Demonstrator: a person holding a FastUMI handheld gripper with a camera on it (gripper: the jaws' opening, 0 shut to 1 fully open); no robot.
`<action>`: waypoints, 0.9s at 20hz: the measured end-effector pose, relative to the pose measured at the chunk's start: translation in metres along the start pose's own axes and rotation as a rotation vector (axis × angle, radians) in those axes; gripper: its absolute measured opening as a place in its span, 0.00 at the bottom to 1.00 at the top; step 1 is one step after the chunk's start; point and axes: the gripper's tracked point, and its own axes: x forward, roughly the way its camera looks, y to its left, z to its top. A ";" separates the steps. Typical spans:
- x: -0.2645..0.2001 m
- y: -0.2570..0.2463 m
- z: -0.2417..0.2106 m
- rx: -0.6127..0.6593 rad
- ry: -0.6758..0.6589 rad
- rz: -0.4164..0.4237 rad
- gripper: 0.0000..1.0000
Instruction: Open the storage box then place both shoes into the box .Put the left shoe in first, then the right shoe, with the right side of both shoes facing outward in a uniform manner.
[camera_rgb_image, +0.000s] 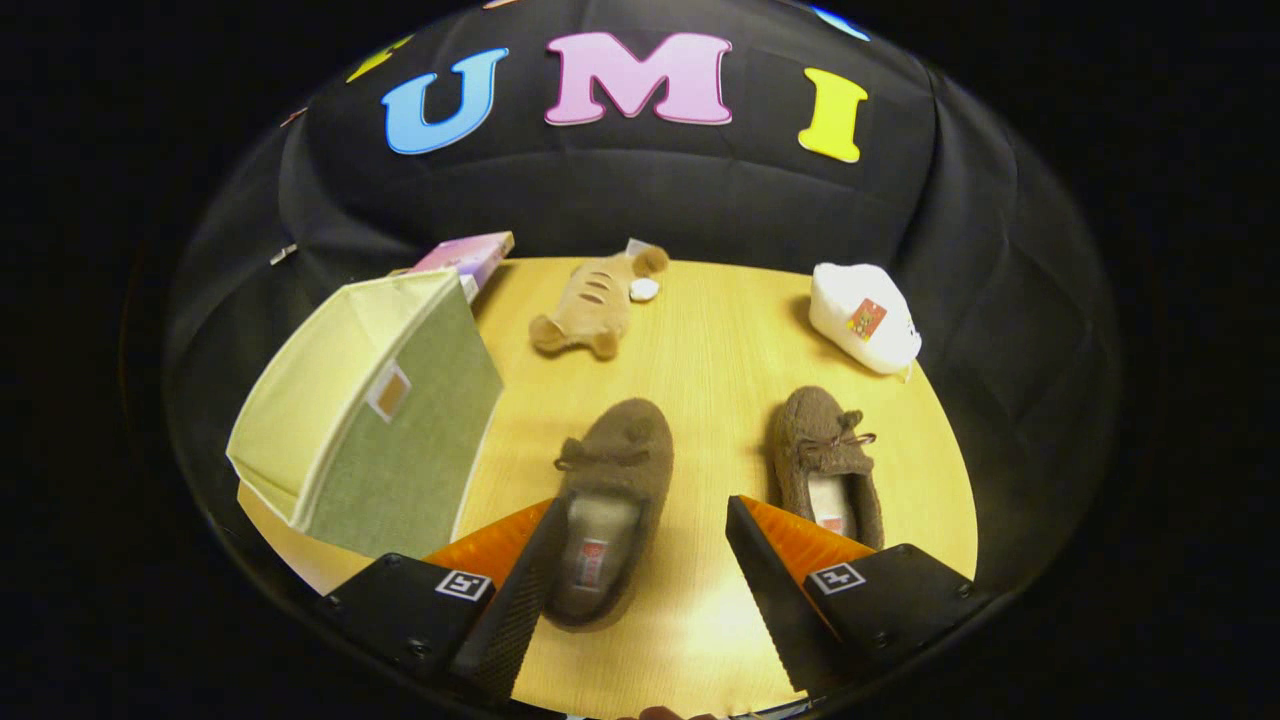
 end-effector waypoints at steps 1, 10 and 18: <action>0.009 -0.003 -0.003 0.008 0.012 0.000 0.99; 0.084 -0.010 -0.039 0.163 0.129 -0.015 0.93; 0.092 -0.001 -0.037 0.259 0.131 0.007 0.32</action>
